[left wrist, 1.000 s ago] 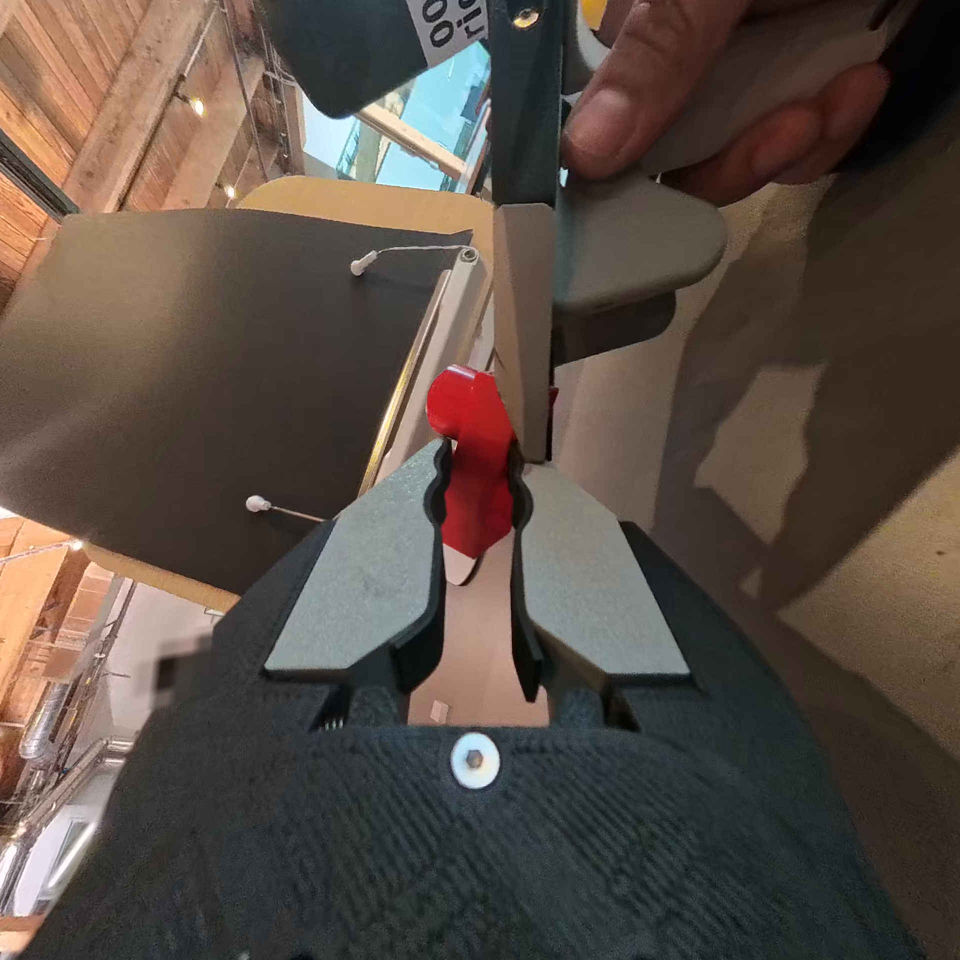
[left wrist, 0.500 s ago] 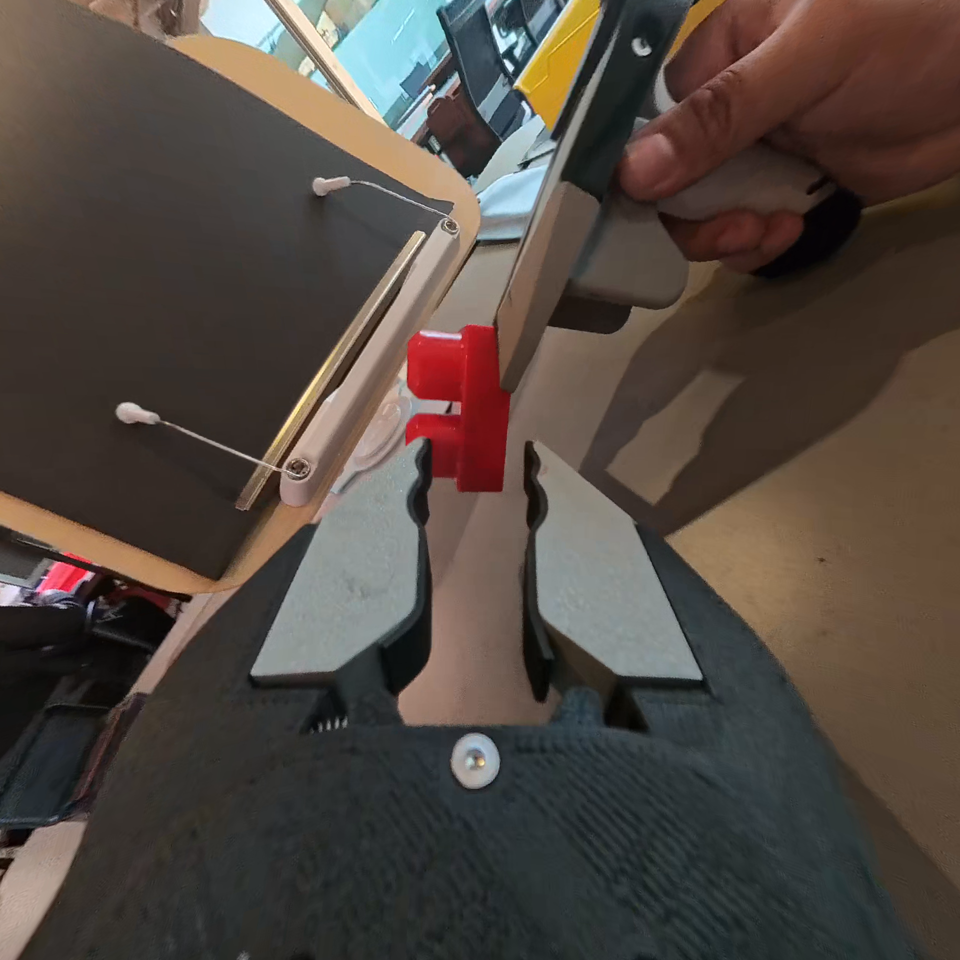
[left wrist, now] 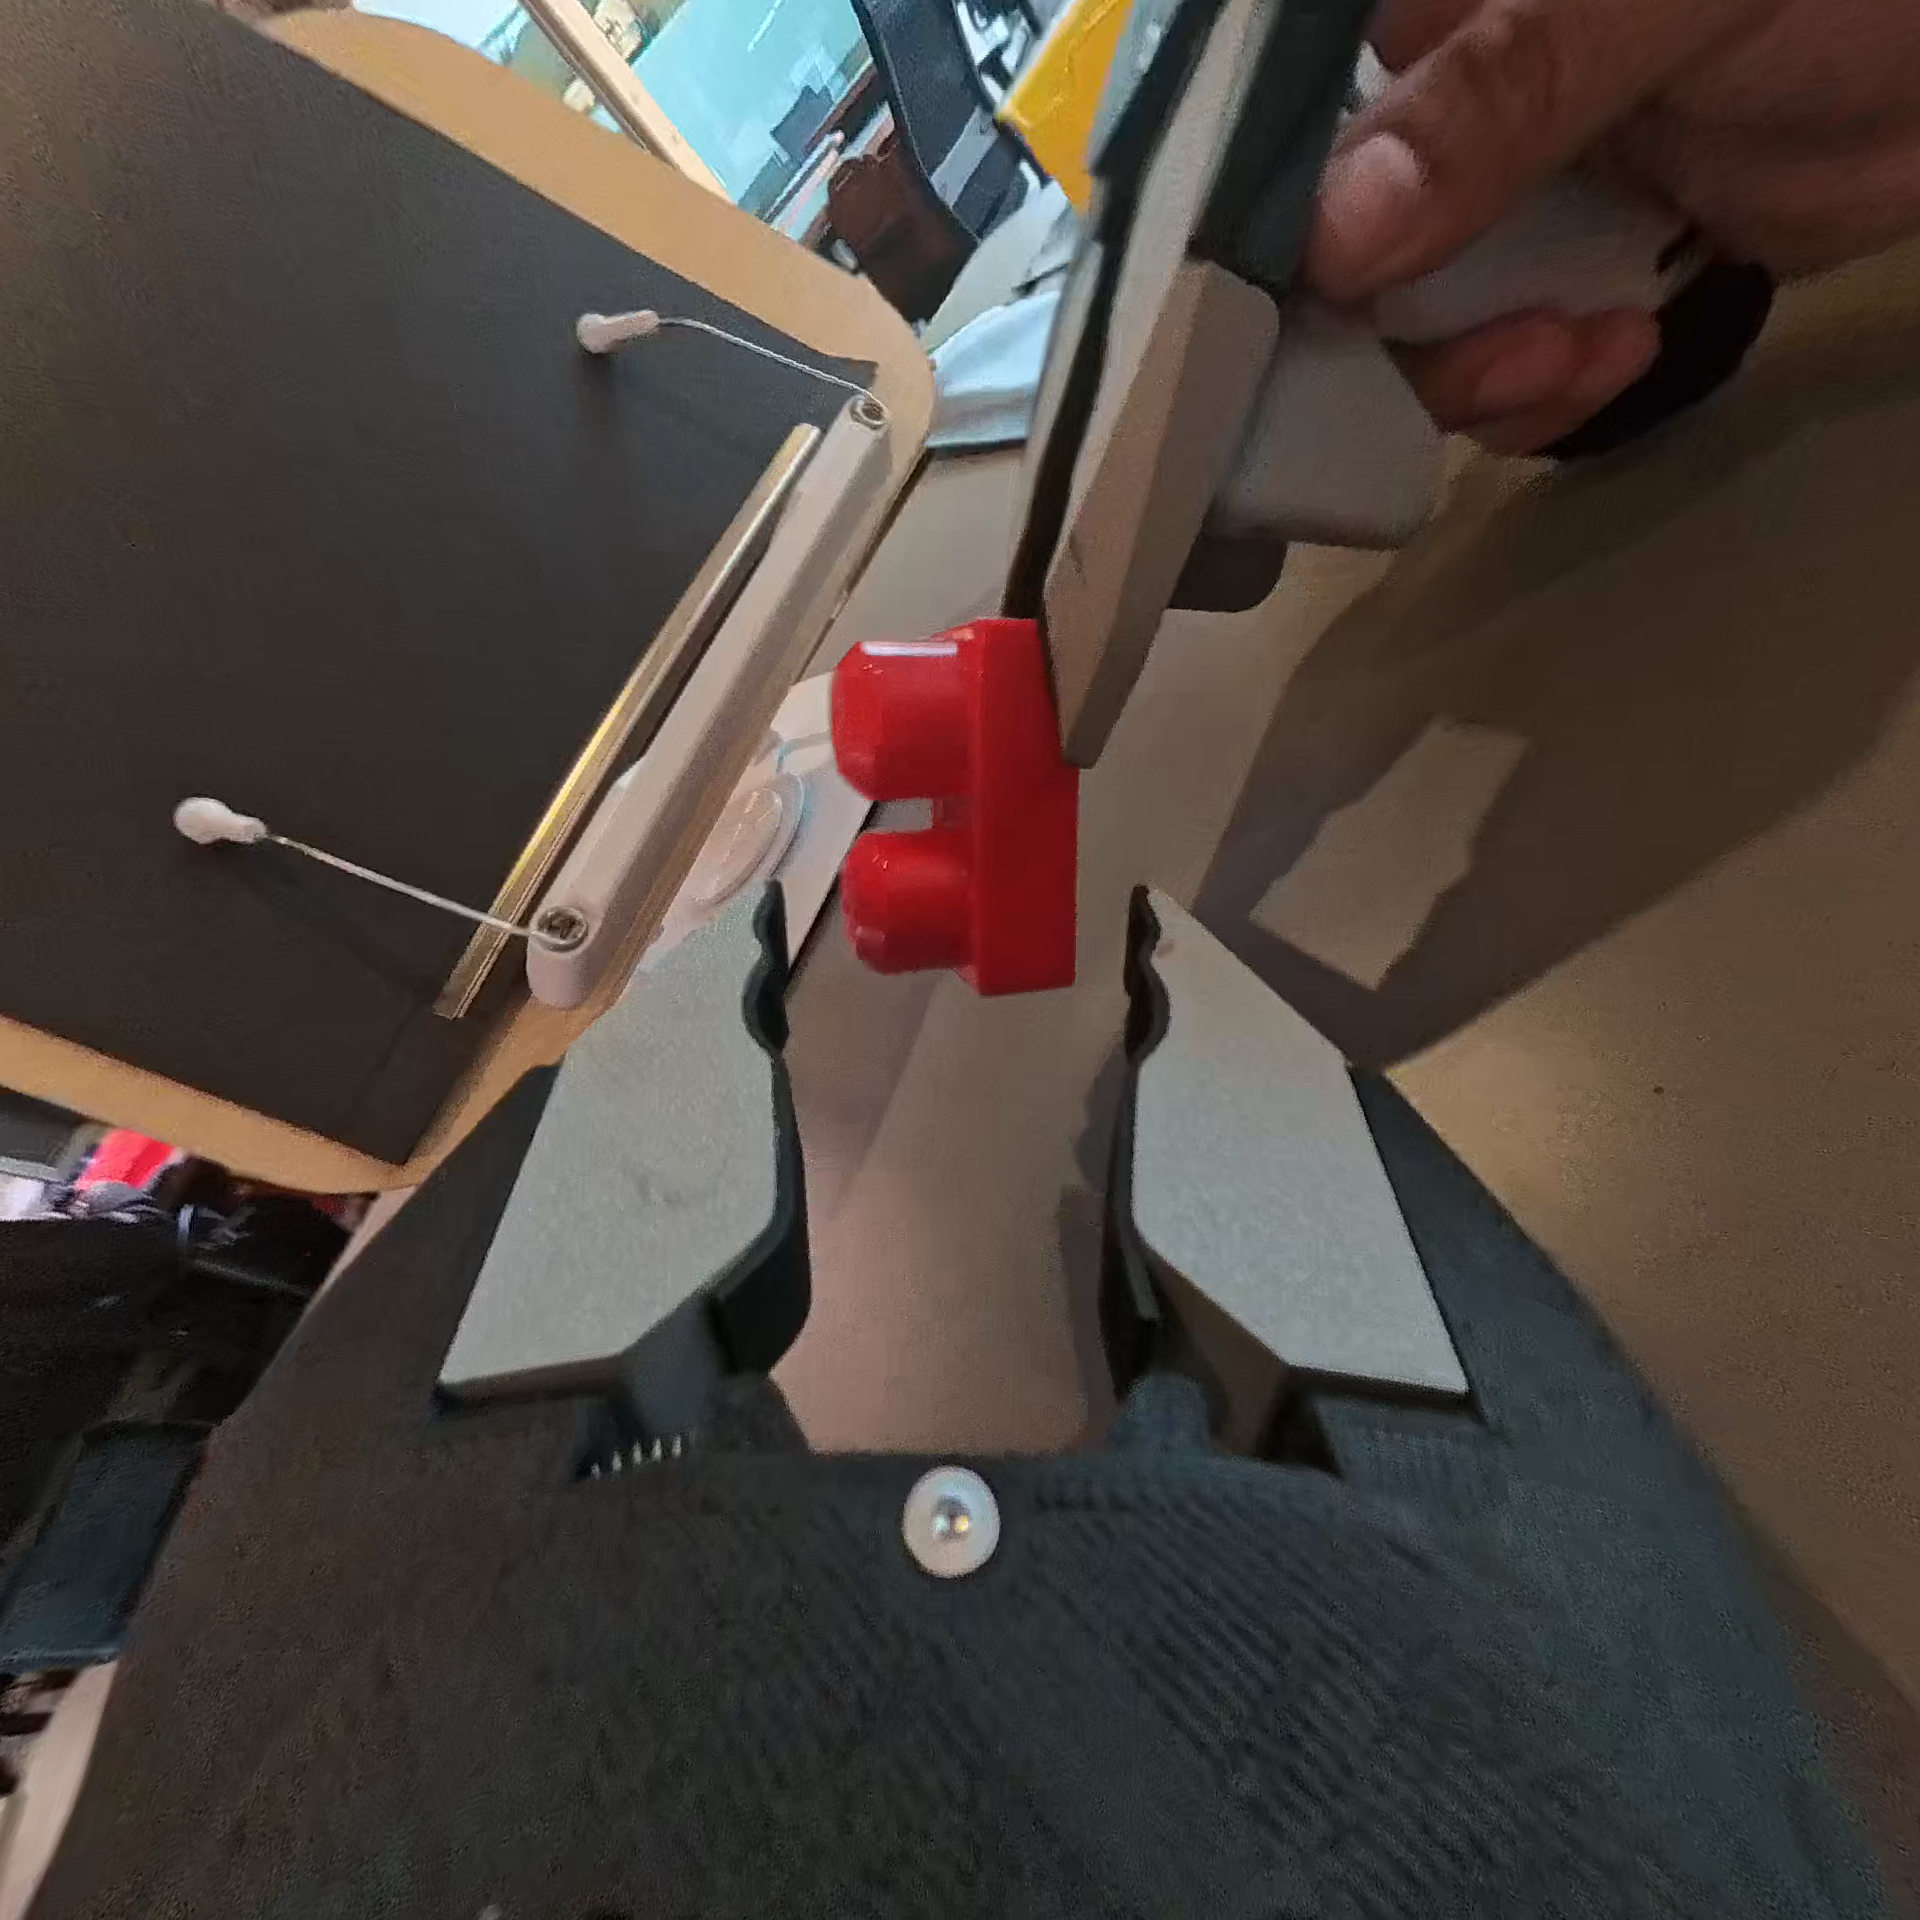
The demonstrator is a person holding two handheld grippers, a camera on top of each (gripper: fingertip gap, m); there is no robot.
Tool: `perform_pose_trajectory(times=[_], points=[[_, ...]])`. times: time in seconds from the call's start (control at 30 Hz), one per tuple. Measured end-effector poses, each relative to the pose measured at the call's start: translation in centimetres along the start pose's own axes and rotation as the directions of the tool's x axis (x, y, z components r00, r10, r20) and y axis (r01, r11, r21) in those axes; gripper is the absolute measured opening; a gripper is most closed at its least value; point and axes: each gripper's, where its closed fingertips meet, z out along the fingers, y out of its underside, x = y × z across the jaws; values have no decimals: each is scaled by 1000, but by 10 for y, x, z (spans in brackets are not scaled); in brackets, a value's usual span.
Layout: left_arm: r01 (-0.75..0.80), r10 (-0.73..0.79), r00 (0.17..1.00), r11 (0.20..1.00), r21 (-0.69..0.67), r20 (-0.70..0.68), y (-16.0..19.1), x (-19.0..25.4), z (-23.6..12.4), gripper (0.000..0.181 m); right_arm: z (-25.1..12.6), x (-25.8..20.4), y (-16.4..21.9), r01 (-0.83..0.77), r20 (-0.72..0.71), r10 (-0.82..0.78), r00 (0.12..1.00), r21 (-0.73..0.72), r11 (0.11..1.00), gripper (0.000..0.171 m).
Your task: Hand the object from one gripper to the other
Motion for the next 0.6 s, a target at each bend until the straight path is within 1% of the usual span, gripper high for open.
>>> perform_pose_trajectory(times=[0.07,0.13,0.23,0.27,0.33,0.37,0.47,0.53,0.6], points=[[-52,52,999,999,-12,5,1,6,2,60,7,-14,1,15,64,-14,998,-12,1000,31],[-98,98,995,995,-2,37,-2,3,1,47,16,-23,6,42,95,-37,995,-48,998,31],[-127,128,991,991,-46,32,5,0,1,46,22,-21,8,75,58,-72,996,-58,995,31],[-122,124,991,991,-49,43,4,-3,1,46,21,-21,7,79,54,-76,996,-50,996,31],[-95,98,989,995,-36,107,0,-18,-2,46,19,-20,4,74,58,-72,996,-30,997,28],[-69,71,989,997,-21,133,-1,-25,-5,46,18,-19,2,65,60,-63,996,-18,998,30],[4,-5,987,1000,8,162,1,-40,-10,46,15,-16,-3,37,58,-38,998,21,999,30],[14,-14,984,1000,-1,178,5,-44,-9,46,15,-14,-5,33,47,-34,998,34,999,31],[-7,11,983,1000,-22,184,9,-42,-7,46,13,-11,-7,52,15,-52,999,44,998,34]])
